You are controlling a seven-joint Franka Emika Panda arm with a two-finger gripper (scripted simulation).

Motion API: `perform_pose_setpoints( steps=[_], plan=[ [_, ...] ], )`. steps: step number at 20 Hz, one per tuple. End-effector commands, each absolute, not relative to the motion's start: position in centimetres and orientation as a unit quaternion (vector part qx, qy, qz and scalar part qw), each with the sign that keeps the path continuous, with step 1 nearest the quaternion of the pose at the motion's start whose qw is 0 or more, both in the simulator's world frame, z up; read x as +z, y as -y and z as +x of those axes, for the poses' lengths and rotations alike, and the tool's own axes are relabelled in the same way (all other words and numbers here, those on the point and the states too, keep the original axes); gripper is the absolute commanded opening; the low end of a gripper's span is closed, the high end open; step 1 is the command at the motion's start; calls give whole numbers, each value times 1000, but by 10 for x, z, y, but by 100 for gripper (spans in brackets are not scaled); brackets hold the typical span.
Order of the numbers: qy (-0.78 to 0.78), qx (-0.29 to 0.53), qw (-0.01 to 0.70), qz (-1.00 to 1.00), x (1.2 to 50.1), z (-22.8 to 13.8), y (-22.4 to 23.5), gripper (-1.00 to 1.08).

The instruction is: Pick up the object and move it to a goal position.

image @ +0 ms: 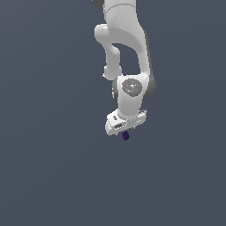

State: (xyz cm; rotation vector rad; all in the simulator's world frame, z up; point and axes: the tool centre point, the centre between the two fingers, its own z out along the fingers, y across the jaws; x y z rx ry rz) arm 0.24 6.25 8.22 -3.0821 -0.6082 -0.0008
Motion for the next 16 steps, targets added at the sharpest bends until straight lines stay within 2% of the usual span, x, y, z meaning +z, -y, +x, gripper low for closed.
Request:
perform_pose_setpoints(
  steps=[1, 10, 16],
  plan=[
    [211, 0, 0, -978, 76, 2, -68, 100],
    [217, 0, 0, -976, 68, 1, -70, 100],
    [219, 0, 0, -976, 40, 0, -70, 100]
  ],
)
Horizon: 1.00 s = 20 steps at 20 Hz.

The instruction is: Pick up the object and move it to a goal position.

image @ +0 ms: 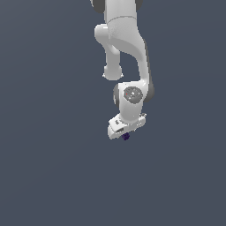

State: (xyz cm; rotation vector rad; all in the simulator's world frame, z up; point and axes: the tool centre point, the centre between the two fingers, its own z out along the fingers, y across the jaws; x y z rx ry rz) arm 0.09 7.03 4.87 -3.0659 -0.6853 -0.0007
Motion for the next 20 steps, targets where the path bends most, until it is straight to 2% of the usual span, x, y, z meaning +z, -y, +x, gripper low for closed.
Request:
perform_pose_setpoints(
  steps=[1, 8, 9, 20],
  plan=[
    [219, 0, 0, -976, 36, 0, -70, 100],
    [220, 0, 0, -976, 22, 1, -70, 100],
    [220, 0, 0, -976, 22, 1, -70, -100],
    [220, 0, 0, -976, 22, 1, -70, -100]
  ],
)
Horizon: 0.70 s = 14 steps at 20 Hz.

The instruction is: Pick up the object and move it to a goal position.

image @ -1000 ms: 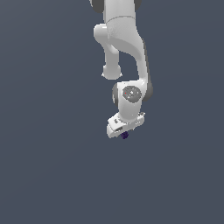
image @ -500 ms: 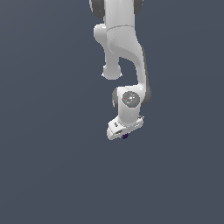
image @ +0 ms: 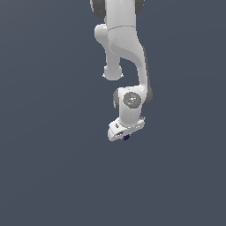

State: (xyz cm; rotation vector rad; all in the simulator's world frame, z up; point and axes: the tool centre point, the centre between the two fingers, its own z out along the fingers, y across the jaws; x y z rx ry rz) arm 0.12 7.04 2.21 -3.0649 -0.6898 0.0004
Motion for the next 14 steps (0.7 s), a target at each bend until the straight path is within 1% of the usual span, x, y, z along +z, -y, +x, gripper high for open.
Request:
perform_pose_setpoints(
  steps=[1, 8, 14],
  plan=[
    [220, 0, 0, -976, 23, 1, -71, -100],
    [220, 0, 0, -976, 44, -1, -79, -100],
    [220, 0, 0, -976, 86, -5, -96, -100]
  ],
)
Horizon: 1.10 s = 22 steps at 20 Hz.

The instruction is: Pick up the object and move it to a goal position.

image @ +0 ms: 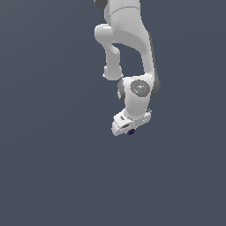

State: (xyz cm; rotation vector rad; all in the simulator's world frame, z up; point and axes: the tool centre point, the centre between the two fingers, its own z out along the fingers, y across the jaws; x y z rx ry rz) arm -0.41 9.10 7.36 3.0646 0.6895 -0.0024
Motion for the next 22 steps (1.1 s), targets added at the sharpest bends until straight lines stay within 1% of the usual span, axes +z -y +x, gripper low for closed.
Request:
perform_pose_setpoints(
  steps=[1, 22],
  plan=[
    [-220, 0, 0, 976, 95, -6, -100, -100],
    [-220, 0, 1, 975, 328, -24, -193, -100]
  ],
)
